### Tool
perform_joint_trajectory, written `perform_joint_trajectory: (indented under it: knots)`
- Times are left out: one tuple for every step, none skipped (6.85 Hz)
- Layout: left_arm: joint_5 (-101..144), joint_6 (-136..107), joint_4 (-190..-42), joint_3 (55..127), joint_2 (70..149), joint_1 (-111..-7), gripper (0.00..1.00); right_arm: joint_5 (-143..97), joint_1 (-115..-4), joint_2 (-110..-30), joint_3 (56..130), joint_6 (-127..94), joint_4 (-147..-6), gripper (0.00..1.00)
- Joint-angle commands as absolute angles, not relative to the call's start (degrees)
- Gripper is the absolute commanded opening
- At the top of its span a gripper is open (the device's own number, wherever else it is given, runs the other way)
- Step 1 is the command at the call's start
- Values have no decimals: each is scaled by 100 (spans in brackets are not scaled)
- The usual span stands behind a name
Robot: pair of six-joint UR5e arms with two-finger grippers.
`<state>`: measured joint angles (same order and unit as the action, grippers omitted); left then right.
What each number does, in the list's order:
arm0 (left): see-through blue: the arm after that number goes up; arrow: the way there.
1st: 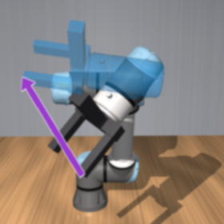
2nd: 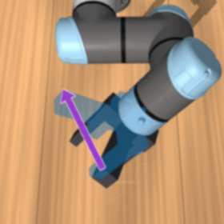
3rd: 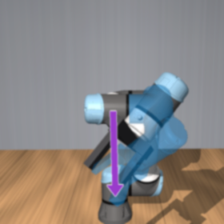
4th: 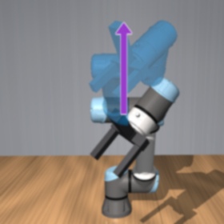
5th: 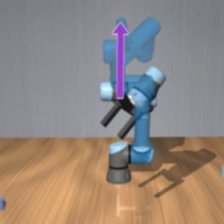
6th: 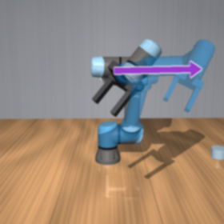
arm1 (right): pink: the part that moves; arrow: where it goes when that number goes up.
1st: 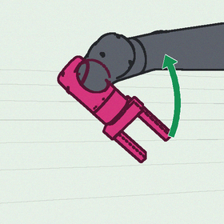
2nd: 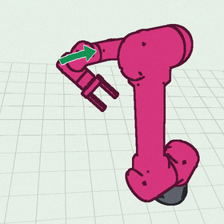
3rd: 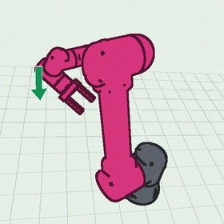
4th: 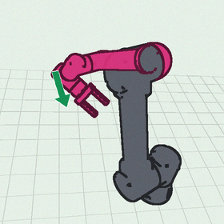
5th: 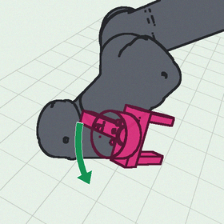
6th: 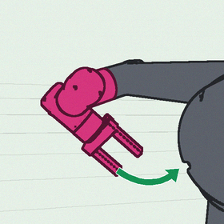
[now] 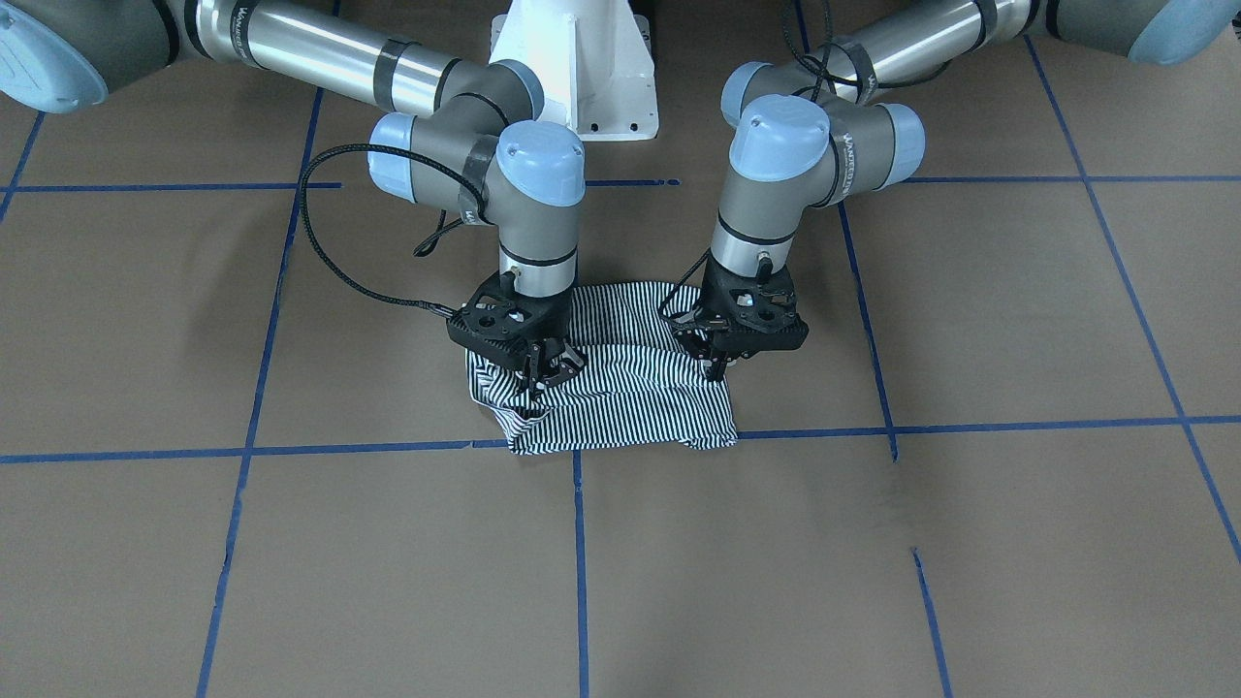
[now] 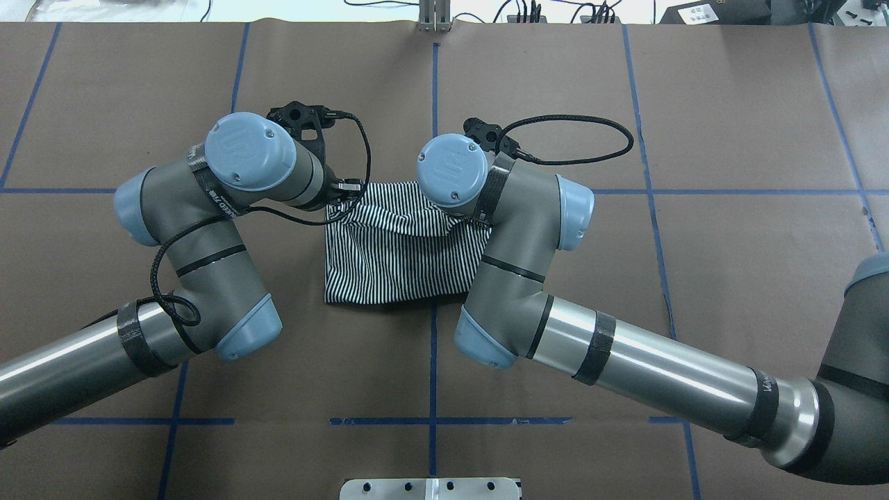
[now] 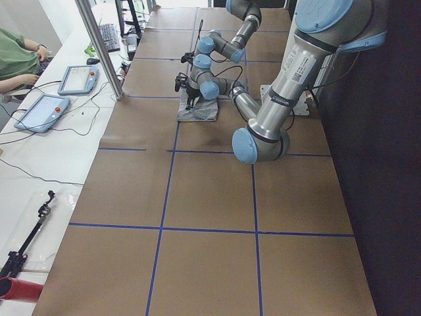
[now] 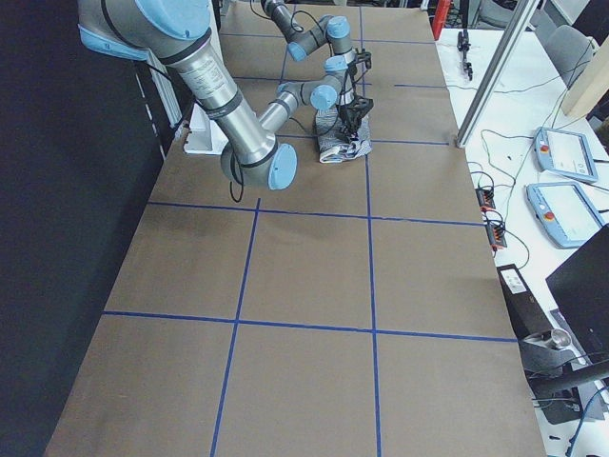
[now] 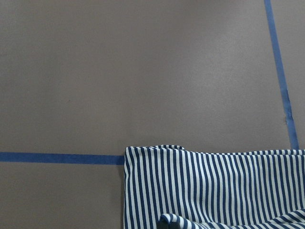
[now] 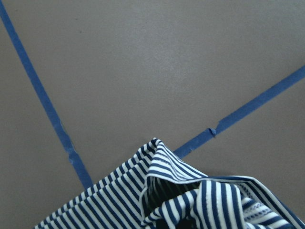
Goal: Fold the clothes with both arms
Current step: 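Release the fold and raise the left gripper while the right gripper presses the bundle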
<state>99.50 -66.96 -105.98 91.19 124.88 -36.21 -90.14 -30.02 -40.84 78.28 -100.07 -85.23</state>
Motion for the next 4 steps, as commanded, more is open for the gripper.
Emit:
perform_joint_trajectory:
  knots:
    - [10063,-5640,-10862,9158,12419,-4004,100,-9043,-3067,-3947,7910,-9223,-8543,100]
    - [10673,-4877,-10881,9158,12210,-4452,100,-9053,-3067,-3894,8023,-8776,-8552,100]
    - [11079,-4043,-11064,9158,11973,-4900,100,-9061,-3041,-3902,8259,-8563,-8569,100]
    - [11100,-3947,-11231,9141,11849,-4948,100,-9009,-2867,-3946,8410,-8421,-8578,100]
